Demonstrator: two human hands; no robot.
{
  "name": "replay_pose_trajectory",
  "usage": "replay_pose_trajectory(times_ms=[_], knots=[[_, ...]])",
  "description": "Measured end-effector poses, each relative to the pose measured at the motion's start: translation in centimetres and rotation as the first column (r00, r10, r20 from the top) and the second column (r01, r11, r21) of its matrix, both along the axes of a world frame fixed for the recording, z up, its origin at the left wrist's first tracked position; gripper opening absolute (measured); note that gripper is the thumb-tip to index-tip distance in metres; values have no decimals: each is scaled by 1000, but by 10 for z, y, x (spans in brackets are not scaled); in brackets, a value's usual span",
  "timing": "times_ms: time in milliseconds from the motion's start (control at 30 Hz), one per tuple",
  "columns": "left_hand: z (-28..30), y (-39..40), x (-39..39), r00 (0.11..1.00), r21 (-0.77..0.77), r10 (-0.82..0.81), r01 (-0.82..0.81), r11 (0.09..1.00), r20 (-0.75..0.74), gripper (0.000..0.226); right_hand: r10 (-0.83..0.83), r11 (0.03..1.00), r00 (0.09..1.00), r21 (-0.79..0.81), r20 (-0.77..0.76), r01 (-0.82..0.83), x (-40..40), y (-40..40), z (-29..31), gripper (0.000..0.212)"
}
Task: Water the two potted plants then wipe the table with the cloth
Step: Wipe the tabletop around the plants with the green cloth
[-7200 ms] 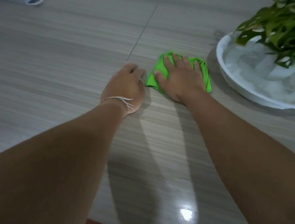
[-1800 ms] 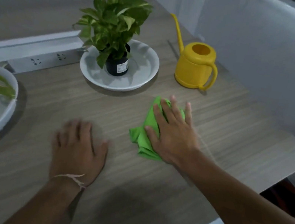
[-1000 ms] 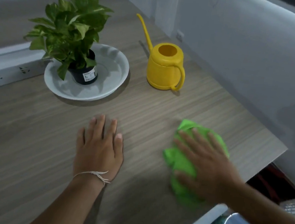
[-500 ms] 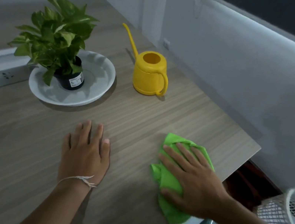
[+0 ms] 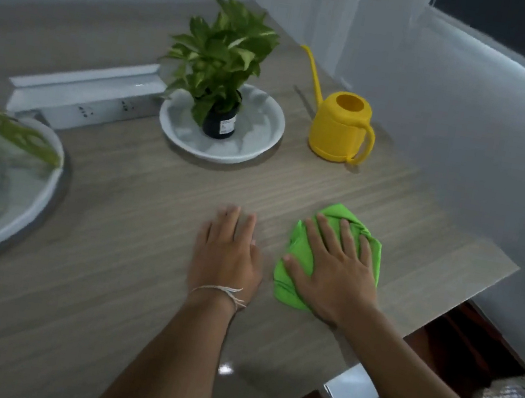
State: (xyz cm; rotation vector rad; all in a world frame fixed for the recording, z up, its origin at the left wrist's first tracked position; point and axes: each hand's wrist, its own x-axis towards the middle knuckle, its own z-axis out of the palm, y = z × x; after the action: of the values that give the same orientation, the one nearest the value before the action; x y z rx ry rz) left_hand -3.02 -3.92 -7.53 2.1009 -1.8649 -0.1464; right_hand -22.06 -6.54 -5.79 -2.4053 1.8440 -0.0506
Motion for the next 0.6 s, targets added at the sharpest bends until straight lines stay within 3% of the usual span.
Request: replay_pose_trajectory(times_ms=[233, 600], knots=[[1, 98, 73, 999, -8, -14, 14, 1000, -43, 54, 217, 976, 975, 28, -49, -216, 66, 58, -1, 87], [-2, 304, 233, 984, 27, 177, -177, 984, 14, 56, 557, 831, 826, 49, -87, -555, 217, 210, 6, 81]])
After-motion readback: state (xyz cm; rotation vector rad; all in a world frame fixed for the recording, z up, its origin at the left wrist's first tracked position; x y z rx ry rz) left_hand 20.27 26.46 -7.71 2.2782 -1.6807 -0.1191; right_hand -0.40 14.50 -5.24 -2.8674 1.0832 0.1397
